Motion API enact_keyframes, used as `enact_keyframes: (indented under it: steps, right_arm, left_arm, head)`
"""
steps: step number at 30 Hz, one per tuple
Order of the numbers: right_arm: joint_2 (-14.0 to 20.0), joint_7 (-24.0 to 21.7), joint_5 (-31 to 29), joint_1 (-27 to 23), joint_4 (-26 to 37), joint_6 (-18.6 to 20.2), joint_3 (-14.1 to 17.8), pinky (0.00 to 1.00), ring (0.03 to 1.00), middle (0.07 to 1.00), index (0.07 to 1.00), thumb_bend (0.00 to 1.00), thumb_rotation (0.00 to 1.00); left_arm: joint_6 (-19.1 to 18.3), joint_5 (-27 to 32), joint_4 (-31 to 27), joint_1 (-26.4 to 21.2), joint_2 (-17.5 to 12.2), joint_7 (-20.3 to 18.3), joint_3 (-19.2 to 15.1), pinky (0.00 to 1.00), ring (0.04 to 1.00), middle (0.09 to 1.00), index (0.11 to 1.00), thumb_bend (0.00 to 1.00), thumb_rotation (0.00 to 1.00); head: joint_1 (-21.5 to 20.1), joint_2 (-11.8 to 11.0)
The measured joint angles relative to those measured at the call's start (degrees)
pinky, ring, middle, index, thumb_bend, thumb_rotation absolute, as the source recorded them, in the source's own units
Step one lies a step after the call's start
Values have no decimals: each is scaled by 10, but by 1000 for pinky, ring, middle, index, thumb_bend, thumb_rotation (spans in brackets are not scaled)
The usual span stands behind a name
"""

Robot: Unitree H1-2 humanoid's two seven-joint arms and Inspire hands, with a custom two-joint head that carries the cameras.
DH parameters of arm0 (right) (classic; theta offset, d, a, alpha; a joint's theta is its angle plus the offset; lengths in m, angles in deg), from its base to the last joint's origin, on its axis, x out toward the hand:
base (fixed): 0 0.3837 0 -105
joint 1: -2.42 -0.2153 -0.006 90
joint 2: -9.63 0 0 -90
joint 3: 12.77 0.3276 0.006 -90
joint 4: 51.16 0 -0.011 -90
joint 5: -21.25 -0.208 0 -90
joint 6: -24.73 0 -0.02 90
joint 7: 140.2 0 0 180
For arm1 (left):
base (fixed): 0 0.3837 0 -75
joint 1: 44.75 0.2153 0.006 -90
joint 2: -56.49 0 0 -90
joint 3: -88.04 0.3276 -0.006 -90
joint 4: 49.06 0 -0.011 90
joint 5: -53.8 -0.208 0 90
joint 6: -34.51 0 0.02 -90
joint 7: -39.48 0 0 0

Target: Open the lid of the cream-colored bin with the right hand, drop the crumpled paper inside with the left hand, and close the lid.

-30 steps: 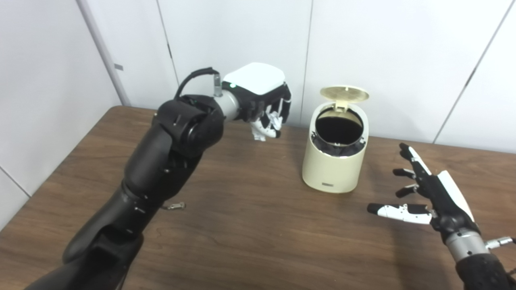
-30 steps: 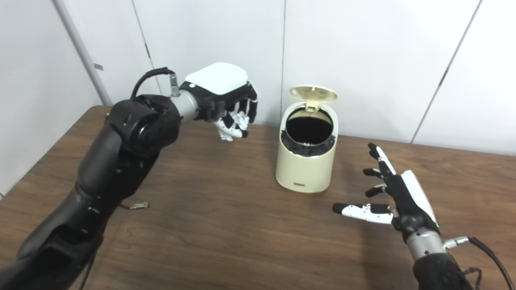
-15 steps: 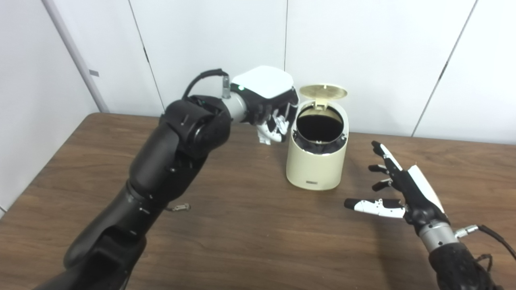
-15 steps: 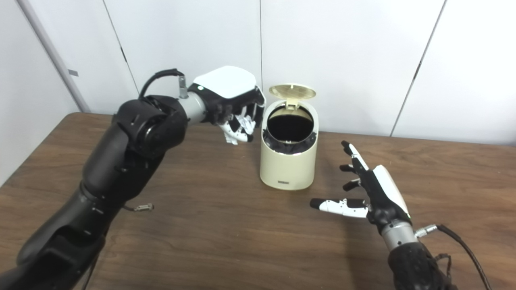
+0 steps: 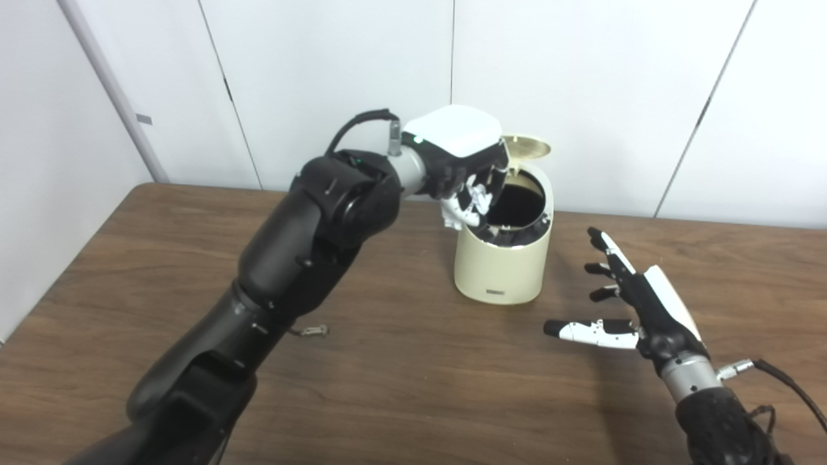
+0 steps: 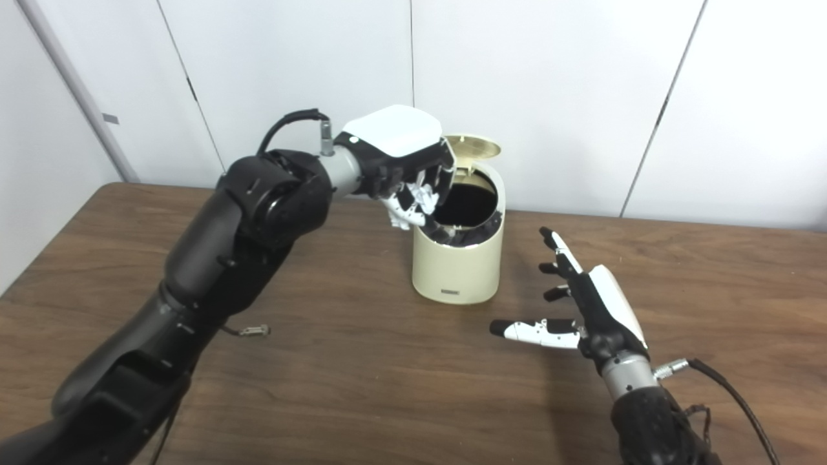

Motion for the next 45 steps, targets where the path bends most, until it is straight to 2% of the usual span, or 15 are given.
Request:
enact_keyframes:
  steps: [8,18,33,38,45]
  right_arm:
    - [0,0,6,2,-1,0,0,652,857,967,966,877,353]
    - [0,0,12,3,-1,1,1,635,850,968,969,880,366]
    - [2,0,20,13,12,3,4,603,818,946,955,877,350]
    - [2,0,19,16,16,3,6,603,831,955,958,879,341]
    - [1,-1,7,26,26,5,17,588,839,968,960,864,294]
  left_arm:
    - [17,1,29,-15,6,23,10,282,407,497,485,503,0]
    - [49,-3,78,-33,20,92,20,312,410,497,473,504,0]
    - [108,-23,145,-26,40,251,31,274,382,488,501,501,0]
    - [137,-38,174,-17,40,313,37,300,398,490,486,502,0]
    - [139,-79,176,1,39,355,52,278,423,552,494,466,0]
  head:
    - [-5,-1]
    - [-13,-2]
    - [-17,4]
    - [-17,6]
    - [-18,11]
